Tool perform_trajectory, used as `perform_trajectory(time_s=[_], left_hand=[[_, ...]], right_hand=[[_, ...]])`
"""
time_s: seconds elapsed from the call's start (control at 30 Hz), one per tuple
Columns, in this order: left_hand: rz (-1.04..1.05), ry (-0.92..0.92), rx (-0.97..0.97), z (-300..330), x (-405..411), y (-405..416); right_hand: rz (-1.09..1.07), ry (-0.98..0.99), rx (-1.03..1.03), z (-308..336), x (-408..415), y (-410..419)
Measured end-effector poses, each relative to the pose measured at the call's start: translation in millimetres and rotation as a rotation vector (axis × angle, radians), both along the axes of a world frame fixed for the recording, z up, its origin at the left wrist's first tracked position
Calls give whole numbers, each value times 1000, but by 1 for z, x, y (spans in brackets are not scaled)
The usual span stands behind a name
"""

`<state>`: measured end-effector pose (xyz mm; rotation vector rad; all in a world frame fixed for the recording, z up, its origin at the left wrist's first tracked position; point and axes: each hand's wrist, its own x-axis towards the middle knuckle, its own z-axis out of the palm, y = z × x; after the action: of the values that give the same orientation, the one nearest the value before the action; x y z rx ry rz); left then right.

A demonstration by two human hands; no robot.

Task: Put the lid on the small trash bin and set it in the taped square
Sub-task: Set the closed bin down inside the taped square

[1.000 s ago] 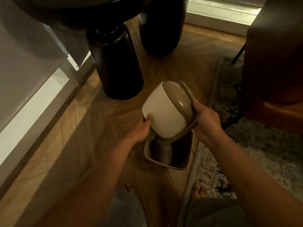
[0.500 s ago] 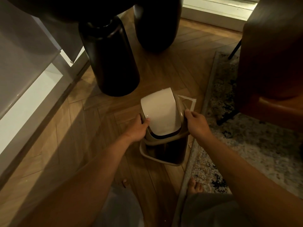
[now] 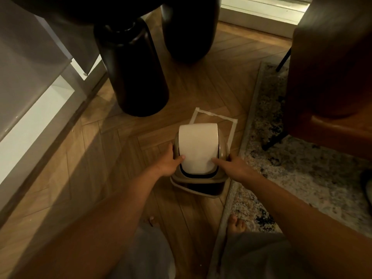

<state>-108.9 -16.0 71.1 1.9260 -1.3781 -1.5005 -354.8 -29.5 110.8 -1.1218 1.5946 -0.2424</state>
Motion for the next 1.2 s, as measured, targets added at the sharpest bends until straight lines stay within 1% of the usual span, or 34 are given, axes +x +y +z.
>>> perform_trajectory(time_s=[0.1,0.2,0.37,0.53,0.67,0.83,1.0,1.2], left_hand=[[-55,-46,-3,-1,4,1],[-88,-38,-2,-1,7,4],[-92,14,-41,-1,11,5],[-98,23,-37,-2,13,3],[-108,28,-68,-2,13,2],[-113,18,-52,-4,13,6],[-106,26,-30,-3,13,8],[-86,47,-6,-6,12,8]], right_hand=[[3,53,74,1,-1,2],[-1,62,164,0,-2,5],[137,113,101,-4,-3,11],[240,189,114,-5,-5,14],[275,211,121,-5,-4,16],[306,207,119,-13,-6,21],[327,195,48,-14,-6,21],[340,183,32,-19,-7,15]])
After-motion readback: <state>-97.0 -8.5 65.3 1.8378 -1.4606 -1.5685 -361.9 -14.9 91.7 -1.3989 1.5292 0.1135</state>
